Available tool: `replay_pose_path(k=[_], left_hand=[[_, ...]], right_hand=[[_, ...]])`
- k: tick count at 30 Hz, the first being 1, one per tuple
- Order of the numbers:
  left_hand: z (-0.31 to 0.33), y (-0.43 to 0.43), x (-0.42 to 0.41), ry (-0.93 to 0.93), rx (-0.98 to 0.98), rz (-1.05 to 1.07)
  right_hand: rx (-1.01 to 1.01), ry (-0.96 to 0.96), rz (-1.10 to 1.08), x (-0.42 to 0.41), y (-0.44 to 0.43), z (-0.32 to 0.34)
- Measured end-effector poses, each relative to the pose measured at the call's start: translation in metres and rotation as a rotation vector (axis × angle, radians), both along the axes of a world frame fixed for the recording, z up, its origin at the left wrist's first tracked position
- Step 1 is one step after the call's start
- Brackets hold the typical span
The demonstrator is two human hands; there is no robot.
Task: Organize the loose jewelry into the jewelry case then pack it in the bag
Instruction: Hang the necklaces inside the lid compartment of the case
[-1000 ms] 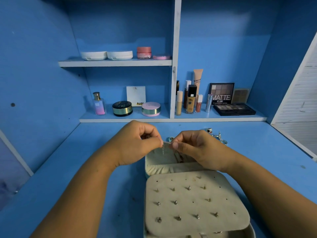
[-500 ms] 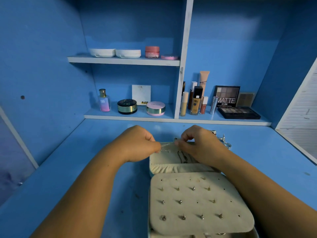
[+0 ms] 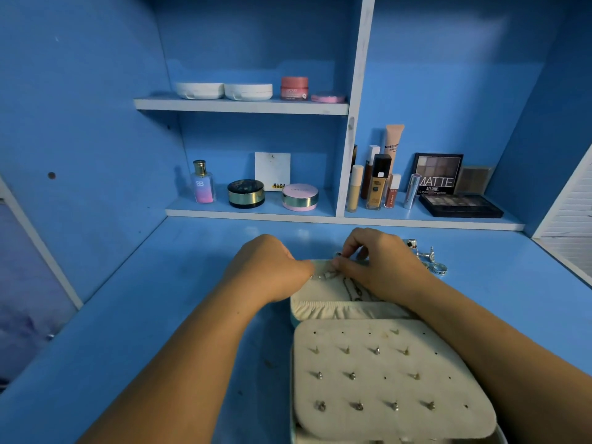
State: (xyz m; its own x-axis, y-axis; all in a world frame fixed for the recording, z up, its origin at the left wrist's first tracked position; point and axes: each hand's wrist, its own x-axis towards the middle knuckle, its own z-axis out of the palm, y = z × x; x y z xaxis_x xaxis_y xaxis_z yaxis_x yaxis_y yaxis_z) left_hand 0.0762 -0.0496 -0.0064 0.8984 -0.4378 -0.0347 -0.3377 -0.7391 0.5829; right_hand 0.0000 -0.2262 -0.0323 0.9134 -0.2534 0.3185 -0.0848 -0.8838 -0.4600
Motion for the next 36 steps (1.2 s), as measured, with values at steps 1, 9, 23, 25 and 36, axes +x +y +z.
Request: replay_pose_path(k=[1,9,23,25,36], left_hand=[[0.0,0.0,0.001,0.004,-0.012,0.012],[0.0,0.002,0.002,0.007,-0.029,0.04],[0.016,0.007,-0.009,0.212,0.066,-0.156],[0.016,0.009,-0.008,0.243,0.065,-0.203],[0.017,0.012,-0.003,0.244,0.083,-0.183]], right_hand=[[0.016,-0.011,0.042,-0.001,0.0,-0.001],[-0.011,0.084,0.201,-0.005,0.0,-0.004],[0.004,0.076,0.258,-0.009,0.004,0.004],[0.002,0.052,0.265,-0.01,0.003,0.004],[-0.029,0.05,0.286,-0.015,0.002,0.005]])
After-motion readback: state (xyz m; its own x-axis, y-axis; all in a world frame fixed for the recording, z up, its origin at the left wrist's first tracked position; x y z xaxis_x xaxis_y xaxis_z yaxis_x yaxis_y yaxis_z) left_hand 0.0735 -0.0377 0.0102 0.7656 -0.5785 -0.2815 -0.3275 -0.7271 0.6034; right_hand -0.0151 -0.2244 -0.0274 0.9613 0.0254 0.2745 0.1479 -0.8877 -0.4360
